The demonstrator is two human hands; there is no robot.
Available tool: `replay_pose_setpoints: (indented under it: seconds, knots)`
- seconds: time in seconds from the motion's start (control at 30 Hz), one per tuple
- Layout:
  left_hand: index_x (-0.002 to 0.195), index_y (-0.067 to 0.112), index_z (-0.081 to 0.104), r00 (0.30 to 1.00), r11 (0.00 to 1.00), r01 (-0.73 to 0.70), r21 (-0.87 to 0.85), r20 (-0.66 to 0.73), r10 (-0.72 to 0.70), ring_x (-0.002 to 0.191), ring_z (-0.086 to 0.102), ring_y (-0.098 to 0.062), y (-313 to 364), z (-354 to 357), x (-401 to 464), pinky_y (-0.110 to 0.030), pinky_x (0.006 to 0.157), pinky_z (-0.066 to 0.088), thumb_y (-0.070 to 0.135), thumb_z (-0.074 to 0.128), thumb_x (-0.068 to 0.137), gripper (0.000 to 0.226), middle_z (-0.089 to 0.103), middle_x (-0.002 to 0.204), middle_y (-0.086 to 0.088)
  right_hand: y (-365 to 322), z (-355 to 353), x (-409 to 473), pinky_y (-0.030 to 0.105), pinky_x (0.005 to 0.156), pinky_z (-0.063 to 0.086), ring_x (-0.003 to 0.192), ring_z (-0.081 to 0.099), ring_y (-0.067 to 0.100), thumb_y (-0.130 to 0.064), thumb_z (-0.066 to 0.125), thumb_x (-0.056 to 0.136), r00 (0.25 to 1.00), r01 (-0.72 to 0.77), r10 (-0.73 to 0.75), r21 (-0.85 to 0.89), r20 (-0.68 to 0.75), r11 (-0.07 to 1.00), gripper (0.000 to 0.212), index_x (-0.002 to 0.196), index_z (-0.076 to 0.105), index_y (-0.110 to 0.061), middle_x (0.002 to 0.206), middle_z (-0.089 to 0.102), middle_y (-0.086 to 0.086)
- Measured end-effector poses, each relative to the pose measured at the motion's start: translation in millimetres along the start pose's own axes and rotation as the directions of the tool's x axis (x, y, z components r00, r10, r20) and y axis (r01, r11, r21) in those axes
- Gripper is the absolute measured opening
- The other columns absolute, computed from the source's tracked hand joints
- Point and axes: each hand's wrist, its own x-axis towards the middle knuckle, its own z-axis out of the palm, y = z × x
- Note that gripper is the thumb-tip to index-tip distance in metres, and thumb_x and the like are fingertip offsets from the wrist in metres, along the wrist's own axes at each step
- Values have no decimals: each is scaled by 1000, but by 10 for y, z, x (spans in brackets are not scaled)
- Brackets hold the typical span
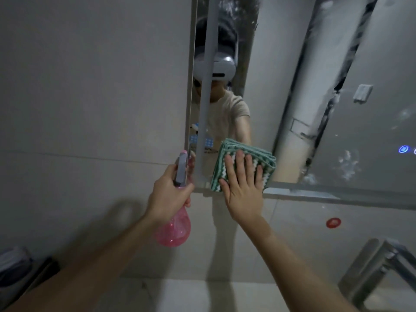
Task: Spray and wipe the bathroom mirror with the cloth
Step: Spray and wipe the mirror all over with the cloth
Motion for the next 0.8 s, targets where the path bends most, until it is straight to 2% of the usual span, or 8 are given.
replay_pose_setpoints:
  seconds: [0.07,0.17,0.27,0.43,0.53,0.63,0.73,0.8]
  knots:
    - [89,24,53,1000,1000,13,-18,-19,-13,42,56,-19,-35,21,-6,-35,51,50,2,62,77,27,58,46,1,-10,19,-42,44,119,4,148,1,22,-41,34,101,1000,11,-12,-12,-2,1000,62,153,7,-22,161,-5,1]
    - [81,26,51,1000,1000,16,-18,-24,-17,43,55,-22,2,8,6,-36,51,49,1,63,78,27,56,46,0,52,18,-1,43,119,4,148,4,21,-42,33,101,999,47,-46,-31,4,998,61,153,8,-23,161,-3,0]
    - [80,24,50,999,999,-28,-15,-18,28,43,53,-18,119,-24,29,-30,46,44,-4,61,80,30,53,52,0,184,-51,197,43,119,5,147,7,20,-43,32,102,996,93,-93,-41,-8,995,57,153,13,-24,160,3,1]
    - [97,10,53,995,995,-95,0,3,95,42,52,-13,412,-40,37,-24,43,45,-7,60,81,24,56,63,-9,497,-320,1142,44,116,15,144,18,18,-44,31,102,993,-17,5,-95,-120,995,53,150,20,-23,154,30,6]
    - [94,16,52,989,989,-146,-1,16,146,46,54,-14,655,-19,42,-19,44,47,-6,60,82,26,57,66,-10,763,-505,1634,44,116,13,143,22,23,-44,29,102,987,-38,25,-80,-158,996,54,150,24,-20,154,30,8]
    - [91,19,51,982,983,-185,-10,42,185,51,56,-17,886,32,62,-21,44,48,-5,59,82,26,58,65,-10,1020,-644,1908,44,117,14,144,22,24,-45,30,102,989,-67,52,-104,-141,992,55,151,24,-21,156,26,8]
    - [95,13,54,970,972,-233,-35,67,235,47,55,-13,1064,123,66,-18,43,44,-5,57,82,23,57,65,-11,1179,-704,1923,45,116,15,144,22,23,-45,27,102,990,-66,55,-84,-131,994,54,150,27,-22,156,27,7]
    - [97,18,54,966,970,-237,-57,93,242,45,54,-10,1132,204,49,-18,44,44,-5,58,83,27,55,66,-10,1282,-705,1812,44,117,11,145,19,23,-46,24,102,988,-114,109,-39,-111,993,55,151,24,-21,157,23,7]
